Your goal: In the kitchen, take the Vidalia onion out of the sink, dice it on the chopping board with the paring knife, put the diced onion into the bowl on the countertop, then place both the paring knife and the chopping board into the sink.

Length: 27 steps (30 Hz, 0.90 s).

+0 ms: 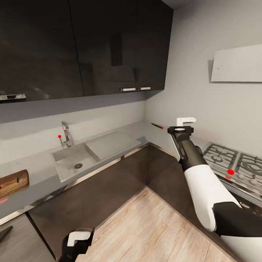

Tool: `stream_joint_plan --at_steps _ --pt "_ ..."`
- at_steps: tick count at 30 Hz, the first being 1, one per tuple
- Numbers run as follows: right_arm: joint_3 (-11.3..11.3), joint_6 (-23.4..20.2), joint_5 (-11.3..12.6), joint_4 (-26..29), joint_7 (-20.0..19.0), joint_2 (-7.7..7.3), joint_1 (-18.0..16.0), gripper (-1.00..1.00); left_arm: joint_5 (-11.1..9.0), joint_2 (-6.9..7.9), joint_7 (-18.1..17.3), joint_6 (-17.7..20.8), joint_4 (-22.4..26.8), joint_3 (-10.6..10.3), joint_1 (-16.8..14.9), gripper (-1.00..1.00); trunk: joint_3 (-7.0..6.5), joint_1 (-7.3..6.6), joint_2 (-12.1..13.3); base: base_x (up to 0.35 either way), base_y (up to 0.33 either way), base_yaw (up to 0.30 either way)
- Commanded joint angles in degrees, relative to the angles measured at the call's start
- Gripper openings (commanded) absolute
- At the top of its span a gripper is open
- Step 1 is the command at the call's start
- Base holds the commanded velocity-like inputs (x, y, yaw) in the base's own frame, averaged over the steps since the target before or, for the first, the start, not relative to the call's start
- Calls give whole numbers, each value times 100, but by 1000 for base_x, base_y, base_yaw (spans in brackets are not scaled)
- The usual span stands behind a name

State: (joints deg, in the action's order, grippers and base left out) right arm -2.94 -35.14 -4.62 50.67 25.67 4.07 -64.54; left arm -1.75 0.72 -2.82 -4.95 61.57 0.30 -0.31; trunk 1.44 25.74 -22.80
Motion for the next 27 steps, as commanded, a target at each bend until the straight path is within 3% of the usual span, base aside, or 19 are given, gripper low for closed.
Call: stream_joint_plan --at_steps 1,5,10,13,16,18,21,27 --pt "-7 -32 -53 -21 -1 -1 -6 100 -19 23 -154 -15 382 4 295 100 10 5 -11 0 0 0" --pt "-10 -8 -49 -50 -1 9 -6 100 -16 52 -337 -108 1236 5 1115 100 10 5 -11 0 0 0" --pt "-13 -3 -48 -56 -1 27 -6 100 -48 60 -377 -725 1468 5 1723 100 10 5 -11 0 0 0" --pt "-13 -7 -48 -57 -1 30 -6 100 -177 87 -388 -1161 1552 12 2082 100 10 5 -11 0 0 0" --pt "-13 -7 -48 -57 -1 32 -6 100 -477 276 -470 -1509 1589 22 2305 100 10 5 -11 0 0 0" --pt "-13 -7 -48 -57 -1 32 -6 100 -646 397 -524 -1569 1501 22 2347 100 10 5 -11 0 0 0" --pt "-18 -4 -48 -58 -1 35 -6 100 -1083 588 -591 -1629 913 18 2397 100 10 5 -11 0 0 0" --pt "-30 -7 -48 -58 5 51 -6 100 -1341 612 -625 -1635 -268 4 2413 100 10 5 -11 0 0 0"
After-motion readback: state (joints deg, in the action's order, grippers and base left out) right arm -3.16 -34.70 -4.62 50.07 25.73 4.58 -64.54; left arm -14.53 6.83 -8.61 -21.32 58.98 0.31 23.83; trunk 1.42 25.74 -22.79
